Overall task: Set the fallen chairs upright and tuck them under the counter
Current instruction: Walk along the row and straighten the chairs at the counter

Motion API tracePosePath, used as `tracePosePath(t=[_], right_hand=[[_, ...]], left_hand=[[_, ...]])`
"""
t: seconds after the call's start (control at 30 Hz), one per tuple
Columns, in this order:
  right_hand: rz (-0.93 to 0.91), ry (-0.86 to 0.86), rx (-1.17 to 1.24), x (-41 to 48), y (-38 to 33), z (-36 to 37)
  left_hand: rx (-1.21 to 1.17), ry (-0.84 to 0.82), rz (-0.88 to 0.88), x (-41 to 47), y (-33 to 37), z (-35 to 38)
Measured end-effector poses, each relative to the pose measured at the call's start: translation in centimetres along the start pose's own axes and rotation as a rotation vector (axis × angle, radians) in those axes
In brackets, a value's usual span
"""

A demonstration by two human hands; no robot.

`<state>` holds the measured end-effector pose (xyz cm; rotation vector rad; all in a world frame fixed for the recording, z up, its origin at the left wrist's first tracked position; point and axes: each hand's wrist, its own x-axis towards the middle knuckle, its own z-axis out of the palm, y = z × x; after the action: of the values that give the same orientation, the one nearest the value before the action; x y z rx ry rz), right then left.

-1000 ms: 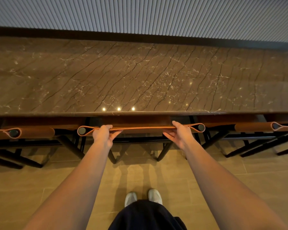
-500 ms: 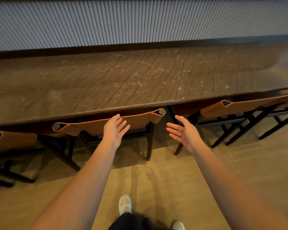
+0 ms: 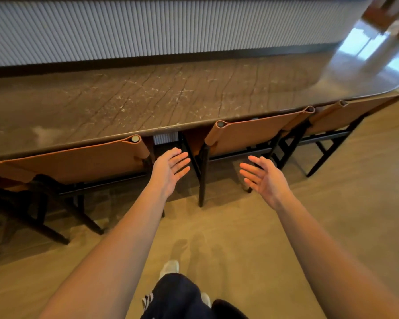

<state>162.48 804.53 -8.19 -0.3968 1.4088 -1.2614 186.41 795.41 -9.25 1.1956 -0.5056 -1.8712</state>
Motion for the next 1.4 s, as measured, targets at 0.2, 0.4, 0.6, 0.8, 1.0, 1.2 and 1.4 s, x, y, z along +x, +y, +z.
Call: tracePosePath(t=[0.2, 0.4, 0.6, 0.8, 1.0, 1.2, 1.4], right_hand=[[-0.005, 0.014, 0.033, 2.9, -2.0, -4.0], [0.03, 0.078, 0.018, 9.4, -5.5, -6.4], [0.093, 0.1, -0.004, 16.1, -8.7, -8.3], [0.174, 0.124, 0.005, 20.8, -9.7, -9.8], [0.25, 0.154, 0.053, 26.0, -11.7, -12.8], [0.324, 0.193, 0.118, 31.7, -15.4, -15.5], [0.368, 0.254, 0.102, 35.5, -17.4, -16.2]], left_hand=[[0.058, 0.018, -0.033, 3.3, -1.9, 6.3], [-0.026, 0.044, -0.137, 10.4, -2.9, 12.1], [-0.047, 0.102, -0.271, 16.3, -3.7, 17.9], [-0.101, 0.194, -0.336, 19.8, -5.3, 21.6], [-0.322, 0.351, -0.324, 23.4, -6.4, 23.1], [-0.461, 0.586, -0.168, 25.6, -7.5, 23.9], [-0.46, 0.665, -0.121, 25.0, -7.3, 24.2]])
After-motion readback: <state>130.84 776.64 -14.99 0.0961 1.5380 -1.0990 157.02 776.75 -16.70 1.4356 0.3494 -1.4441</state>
